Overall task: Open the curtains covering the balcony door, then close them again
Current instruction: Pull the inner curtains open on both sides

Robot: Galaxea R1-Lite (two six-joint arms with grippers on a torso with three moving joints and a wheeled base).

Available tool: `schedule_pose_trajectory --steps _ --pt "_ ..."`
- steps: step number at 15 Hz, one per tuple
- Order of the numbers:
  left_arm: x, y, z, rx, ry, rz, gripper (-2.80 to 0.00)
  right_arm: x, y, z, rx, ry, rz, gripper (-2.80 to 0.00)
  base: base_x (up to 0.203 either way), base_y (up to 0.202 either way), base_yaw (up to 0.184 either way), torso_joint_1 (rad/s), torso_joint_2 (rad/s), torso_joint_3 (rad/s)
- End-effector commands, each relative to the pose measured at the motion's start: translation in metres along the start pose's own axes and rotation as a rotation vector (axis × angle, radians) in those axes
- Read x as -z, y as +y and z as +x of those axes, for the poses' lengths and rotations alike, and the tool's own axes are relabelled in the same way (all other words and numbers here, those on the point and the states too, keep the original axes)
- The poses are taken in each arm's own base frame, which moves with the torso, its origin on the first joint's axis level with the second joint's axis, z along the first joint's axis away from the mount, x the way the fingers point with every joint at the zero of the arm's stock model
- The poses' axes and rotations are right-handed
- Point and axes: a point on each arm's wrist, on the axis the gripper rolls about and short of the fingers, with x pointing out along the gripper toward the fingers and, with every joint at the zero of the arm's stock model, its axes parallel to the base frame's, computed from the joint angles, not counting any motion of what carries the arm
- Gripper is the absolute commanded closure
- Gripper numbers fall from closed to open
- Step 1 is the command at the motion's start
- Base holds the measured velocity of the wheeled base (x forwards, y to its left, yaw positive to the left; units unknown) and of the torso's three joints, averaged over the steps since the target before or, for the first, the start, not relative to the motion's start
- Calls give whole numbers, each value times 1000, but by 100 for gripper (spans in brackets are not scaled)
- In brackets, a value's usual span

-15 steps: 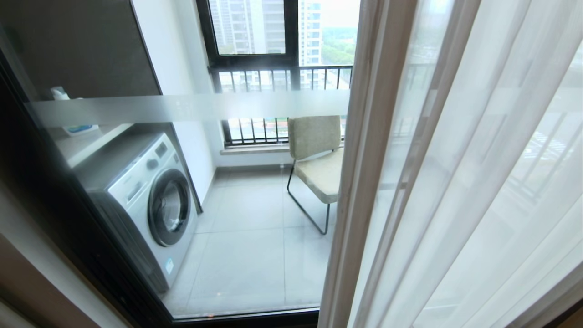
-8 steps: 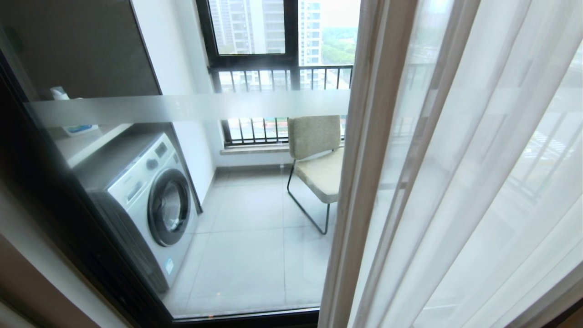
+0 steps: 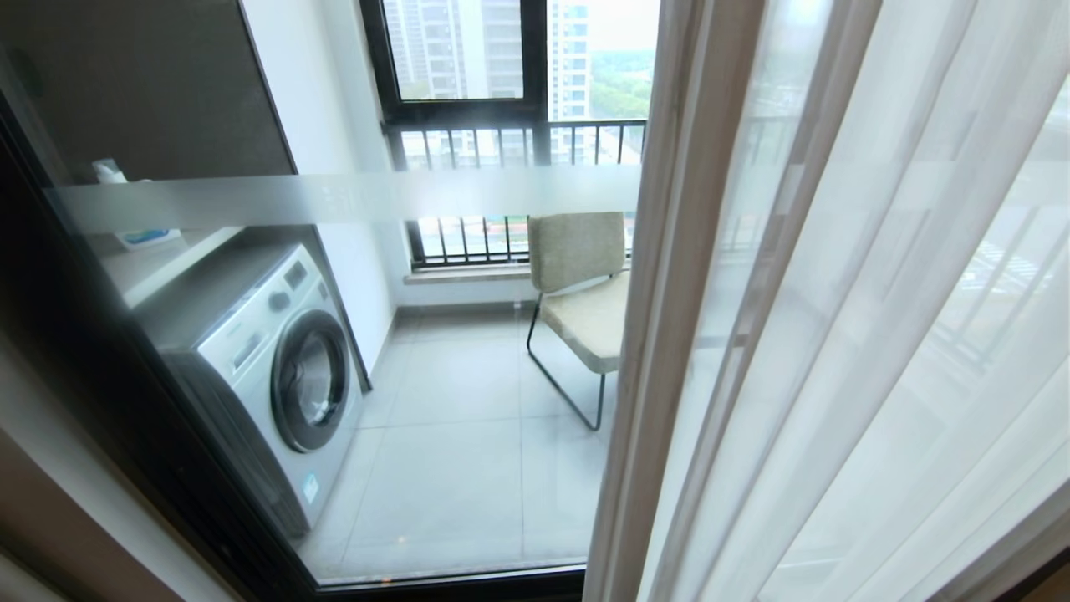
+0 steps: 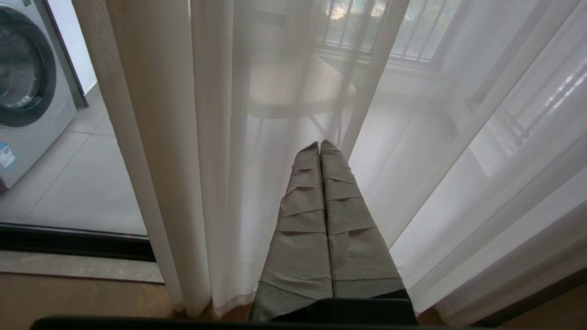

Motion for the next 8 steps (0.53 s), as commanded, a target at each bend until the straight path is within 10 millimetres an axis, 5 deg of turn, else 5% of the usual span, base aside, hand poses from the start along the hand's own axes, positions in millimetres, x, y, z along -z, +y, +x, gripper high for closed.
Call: schedule_pose_trajectory --steps 1,8 --pt "0 0 0 0 -2 0 0 -18 -3 3 -10 21 0 0 0 0 0 0 0 0" --pt "0 0 0 0 -2 0 0 -125 -21 40 -102 -13 -5 0 0 0 0 0 0 0"
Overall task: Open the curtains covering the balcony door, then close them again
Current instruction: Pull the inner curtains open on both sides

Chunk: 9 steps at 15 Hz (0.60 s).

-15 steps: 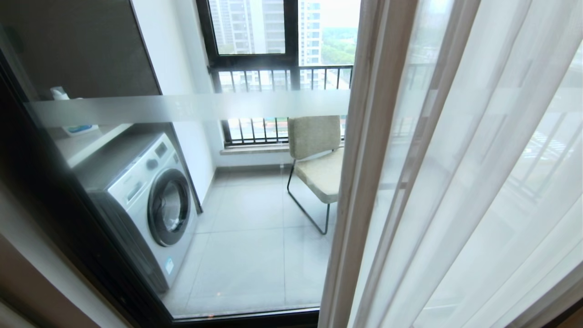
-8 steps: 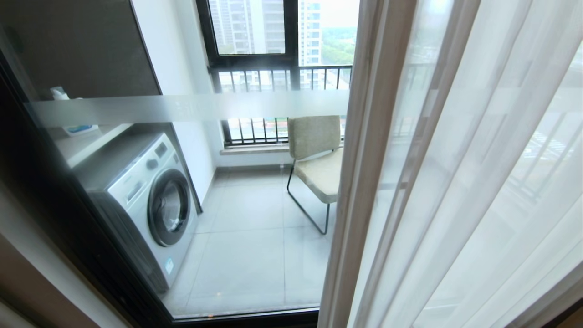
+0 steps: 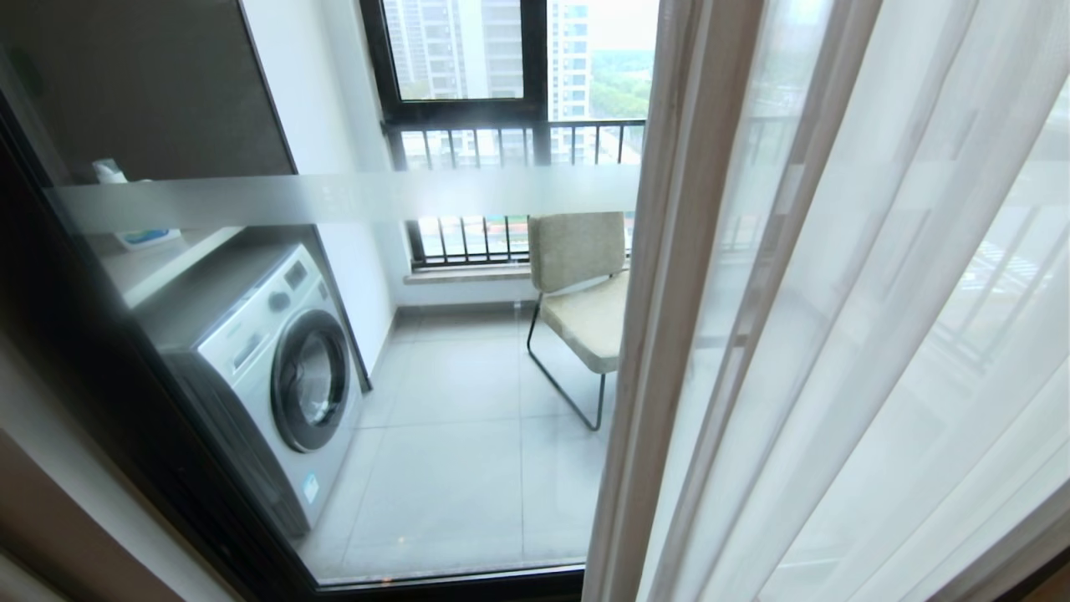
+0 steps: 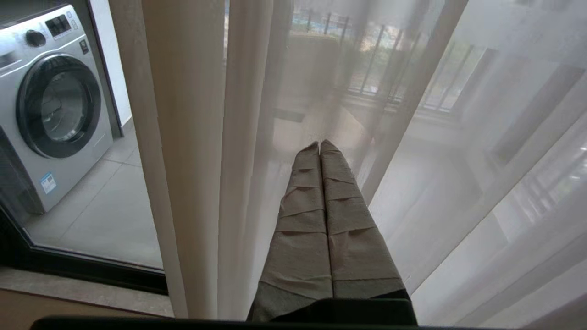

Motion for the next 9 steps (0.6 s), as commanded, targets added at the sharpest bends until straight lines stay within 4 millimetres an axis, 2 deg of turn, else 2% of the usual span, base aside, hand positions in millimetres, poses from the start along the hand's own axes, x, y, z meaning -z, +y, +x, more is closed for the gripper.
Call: schedule_pose_trajectory --steps 1,6,8,9 --pt "0 0 0 -1 -2 0 0 -22 -7 29 -67 51 10 0 0 0 0 0 0 0" --pt "0 0 0 -1 -2 0 0 -69 -18 90 -306 -1 19 0 0 0 0 0 0 0" --pt "0 0 0 -1 -2 0 0 -86 -15 113 -416 -50 15 0 0 0 0 0 0 0" --pt "0 0 0 -1 -2 0 0 -91 -10 120 -470 -65 14 -280 0 0 0 0 0 0"
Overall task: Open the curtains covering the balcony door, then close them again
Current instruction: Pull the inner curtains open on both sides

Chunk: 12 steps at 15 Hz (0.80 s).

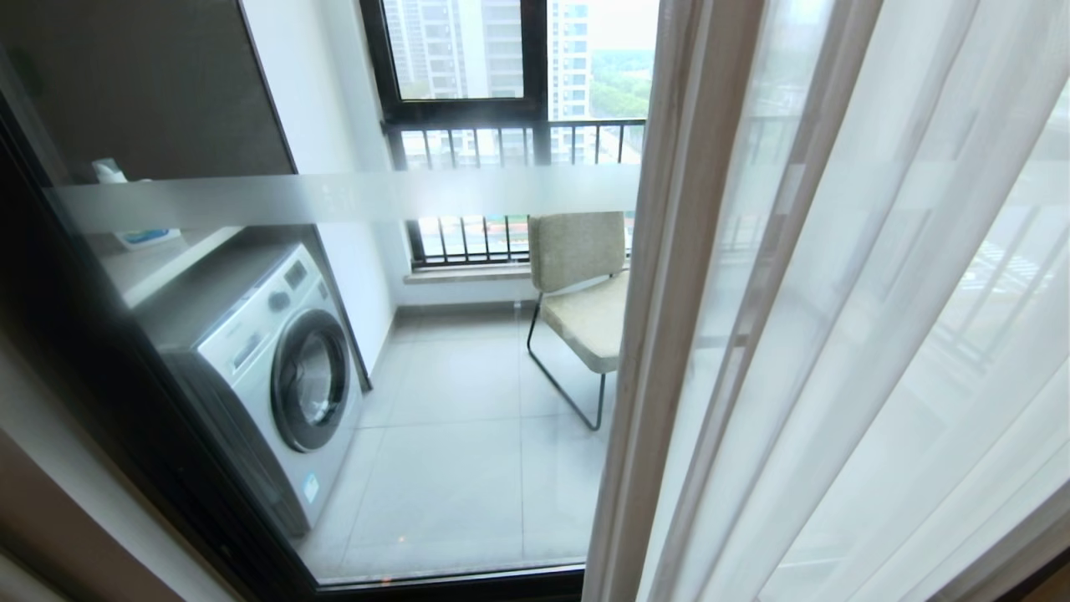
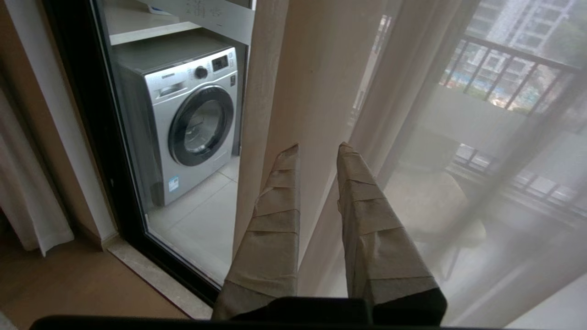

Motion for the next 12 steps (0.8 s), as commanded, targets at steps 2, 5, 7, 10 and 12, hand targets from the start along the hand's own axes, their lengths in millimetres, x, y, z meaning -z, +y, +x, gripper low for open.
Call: schedule_pose_trajectory --steps 2,5,7,10,12 --pt "0 0 0 0 -1 0 0 0 -6 45 -126 34 43 -280 0 0 0 0 0 0" --pt "0 0 0 0 -1 0 0 -1 -14 83 -161 35 65 -280 0 0 0 0 0 0" --pt "0 0 0 0 -1 0 0 -3 -21 109 -171 28 70 -280 0 0 0 0 0 0" --pt "0 0 0 0 -1 0 0 -6 -22 142 -211 23 90 -280 0 0 0 0 0 0" --pt "0 0 0 0 -1 0 0 -6 -21 164 -230 26 94 -280 0 0 0 0 0 0"
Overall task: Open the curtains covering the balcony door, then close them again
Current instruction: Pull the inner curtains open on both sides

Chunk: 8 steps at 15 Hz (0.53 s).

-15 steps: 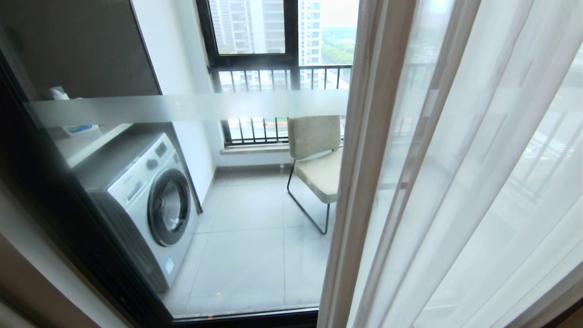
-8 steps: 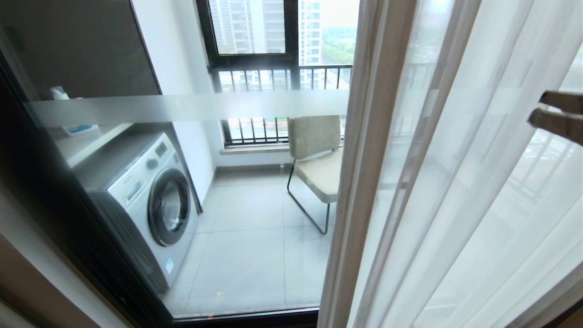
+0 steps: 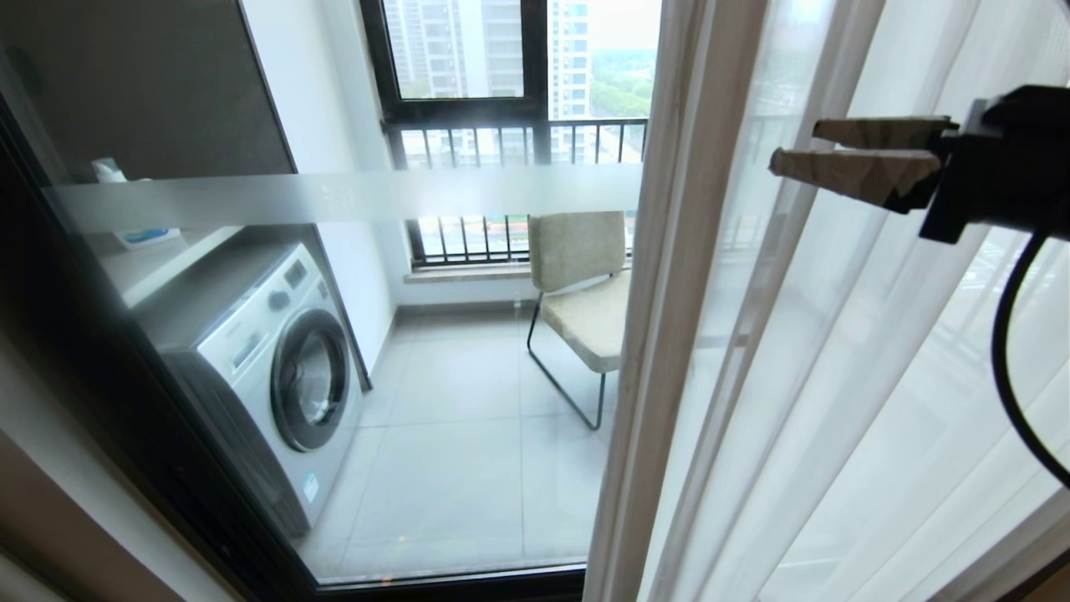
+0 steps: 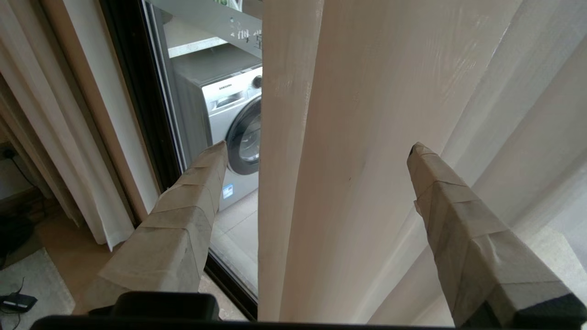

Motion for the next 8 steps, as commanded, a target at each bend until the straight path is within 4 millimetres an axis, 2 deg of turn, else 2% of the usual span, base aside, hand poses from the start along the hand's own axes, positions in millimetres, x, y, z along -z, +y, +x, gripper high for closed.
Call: schedule_pose_trajectory --steps 1,4,8 --pt "0 0 0 0 -2 0 0 10 -7 30 -13 35 17 -280 0 0 0 0 0 0" --pt "0 0 0 0 -2 0 0 11 -8 62 62 46 18 -280 0 0 0 0 0 0" --pt "0 0 0 0 -2 0 0 12 -12 83 85 41 60 -280 0 0 0 0 0 0"
